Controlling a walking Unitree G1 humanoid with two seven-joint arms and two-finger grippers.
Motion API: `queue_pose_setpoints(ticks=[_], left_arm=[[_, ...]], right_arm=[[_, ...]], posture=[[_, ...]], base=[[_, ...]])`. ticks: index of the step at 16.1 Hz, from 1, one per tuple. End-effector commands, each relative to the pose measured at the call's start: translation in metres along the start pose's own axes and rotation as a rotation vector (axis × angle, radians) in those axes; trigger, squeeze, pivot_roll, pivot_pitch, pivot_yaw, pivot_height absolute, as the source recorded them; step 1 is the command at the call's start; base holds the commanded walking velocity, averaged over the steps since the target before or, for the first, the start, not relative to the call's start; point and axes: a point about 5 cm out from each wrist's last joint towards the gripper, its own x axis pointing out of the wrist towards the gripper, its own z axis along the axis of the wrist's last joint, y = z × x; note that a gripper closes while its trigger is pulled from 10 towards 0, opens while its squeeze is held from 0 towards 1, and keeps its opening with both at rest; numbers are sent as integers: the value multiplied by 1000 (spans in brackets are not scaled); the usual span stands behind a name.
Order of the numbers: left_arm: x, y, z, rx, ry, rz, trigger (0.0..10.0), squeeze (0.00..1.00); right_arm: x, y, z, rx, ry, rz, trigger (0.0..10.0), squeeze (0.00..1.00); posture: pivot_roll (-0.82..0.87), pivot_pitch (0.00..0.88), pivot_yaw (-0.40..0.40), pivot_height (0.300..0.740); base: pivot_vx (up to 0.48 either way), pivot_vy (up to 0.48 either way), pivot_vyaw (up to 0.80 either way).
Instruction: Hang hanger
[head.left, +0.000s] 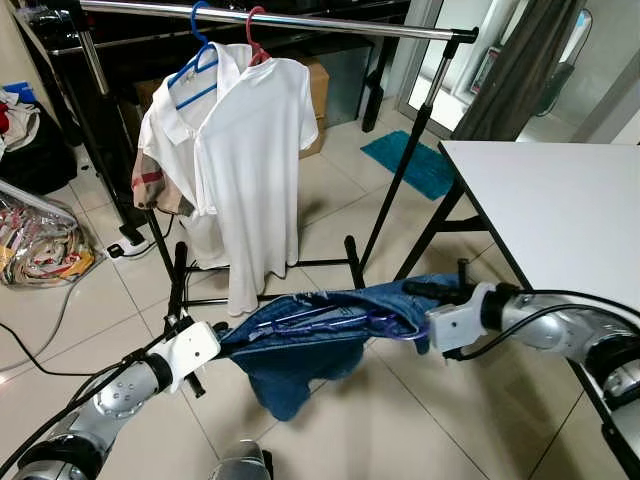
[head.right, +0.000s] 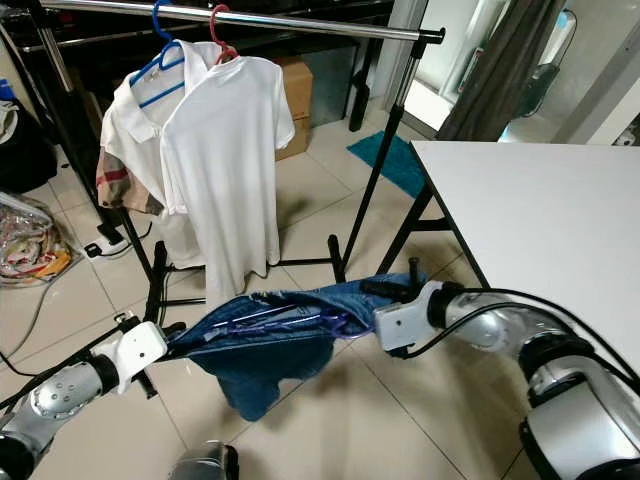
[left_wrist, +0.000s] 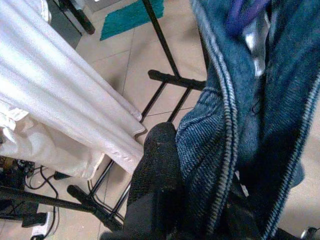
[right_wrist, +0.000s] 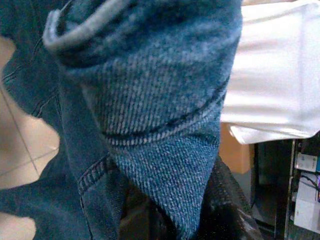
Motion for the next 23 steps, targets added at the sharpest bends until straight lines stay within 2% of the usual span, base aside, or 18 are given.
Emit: queue_pose_setpoints(ticks=[1,4,7,10,12,15,19,23], left_arm=[[2,2,3,11,-12,-5,10000,0],[3,3,5,19,-16,-8,10000,0],[3,4,5,24,-15,-9,10000,0],[-1,6,1,28,2,-5,10000,0],[-2,8,1,31,7,1,10000,0],[-1,11,3,35,1,11,10000,0],[6,11,10,34,-28,16,10000,0],[23,5,25,43,-74,4,10000,0]], right_arm=[[-7,-4,-10,-21,70,-2,10000,0],[-5,-7,-17,-89,135,-36,10000,0],[-5,-7,-17,-101,138,-41,10000,0],[-14,-10,-21,-84,139,-49,10000,0],[-22,-11,-28,-118,181,-21,10000,0],[-22,-10,-31,-160,208,2,10000,0],[-5,-1,-22,-127,186,9,10000,0],[15,19,-3,-70,107,61,10000,0]], posture=[[313,25,-91,740],[313,22,-89,740],[314,21,-88,740],[314,20,-85,740],[314,17,-85,740],[312,14,-85,740],[308,14,-86,740],[304,11,-89,740]], base=[[0,0,0],[0,0,0],[0,0,0],[0,0,0],[0,0,0],[0,0,0],[0,0,0],[0,0,0]])
